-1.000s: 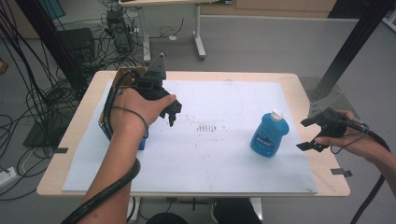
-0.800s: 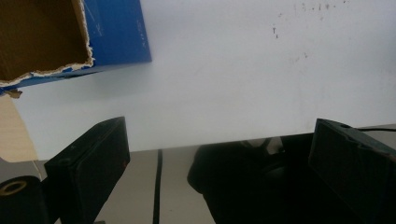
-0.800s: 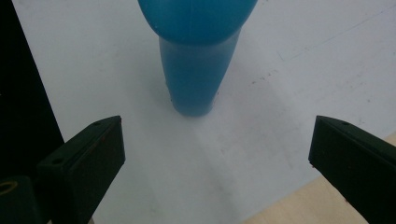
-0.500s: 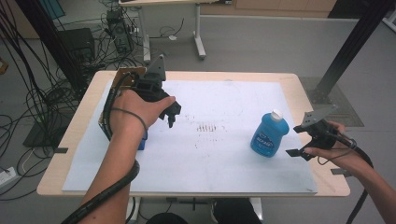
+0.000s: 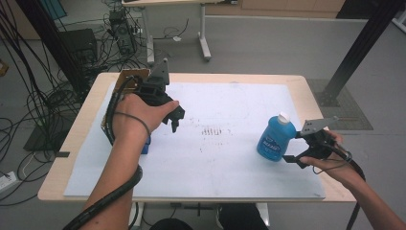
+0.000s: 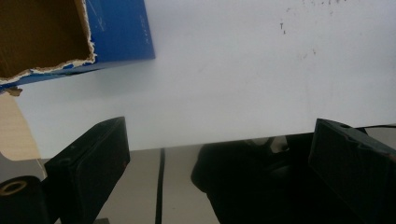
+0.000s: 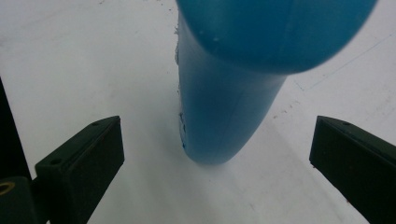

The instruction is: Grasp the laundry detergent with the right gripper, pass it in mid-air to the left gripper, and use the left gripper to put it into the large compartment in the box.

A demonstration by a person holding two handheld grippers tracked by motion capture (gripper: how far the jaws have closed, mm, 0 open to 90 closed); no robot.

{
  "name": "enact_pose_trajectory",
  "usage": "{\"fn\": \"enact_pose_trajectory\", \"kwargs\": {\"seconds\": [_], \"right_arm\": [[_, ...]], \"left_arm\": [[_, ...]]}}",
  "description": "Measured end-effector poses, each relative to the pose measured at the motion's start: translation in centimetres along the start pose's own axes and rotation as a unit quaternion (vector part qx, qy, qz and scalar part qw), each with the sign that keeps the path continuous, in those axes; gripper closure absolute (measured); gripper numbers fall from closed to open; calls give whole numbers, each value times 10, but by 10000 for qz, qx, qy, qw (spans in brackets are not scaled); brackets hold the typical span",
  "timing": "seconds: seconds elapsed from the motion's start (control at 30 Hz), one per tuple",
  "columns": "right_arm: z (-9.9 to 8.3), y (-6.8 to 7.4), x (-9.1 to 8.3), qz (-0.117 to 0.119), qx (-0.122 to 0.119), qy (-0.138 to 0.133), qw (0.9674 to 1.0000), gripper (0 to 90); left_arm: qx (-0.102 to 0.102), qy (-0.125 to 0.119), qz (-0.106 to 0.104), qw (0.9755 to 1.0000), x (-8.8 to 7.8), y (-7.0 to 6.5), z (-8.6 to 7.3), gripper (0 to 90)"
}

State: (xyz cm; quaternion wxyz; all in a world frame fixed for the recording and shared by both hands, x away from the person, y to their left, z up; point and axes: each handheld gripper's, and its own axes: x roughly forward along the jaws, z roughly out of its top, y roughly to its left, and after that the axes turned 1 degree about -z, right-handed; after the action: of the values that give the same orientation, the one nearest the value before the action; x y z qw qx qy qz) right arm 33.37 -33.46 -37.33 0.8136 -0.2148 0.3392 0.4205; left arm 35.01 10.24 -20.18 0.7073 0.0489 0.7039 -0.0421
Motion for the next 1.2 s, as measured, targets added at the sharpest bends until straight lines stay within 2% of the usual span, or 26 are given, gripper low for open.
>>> {"fn": "enact_pose_trajectory", "kwargs": {"seconds": [0.33,0.53,1.2], "right_arm": [[-2,2,14,-193,145,-390,9989,27],[-4,0,24,-236,337,-559,9976,24],[-2,0,30,-349,343,-886,9949,21]], "left_arm": [[-11,-11,0,10000,1,2,-1,56],[20,8,23,10000,2,1,0,56],[35,8,32,10000,3,-2,3,56]]}}
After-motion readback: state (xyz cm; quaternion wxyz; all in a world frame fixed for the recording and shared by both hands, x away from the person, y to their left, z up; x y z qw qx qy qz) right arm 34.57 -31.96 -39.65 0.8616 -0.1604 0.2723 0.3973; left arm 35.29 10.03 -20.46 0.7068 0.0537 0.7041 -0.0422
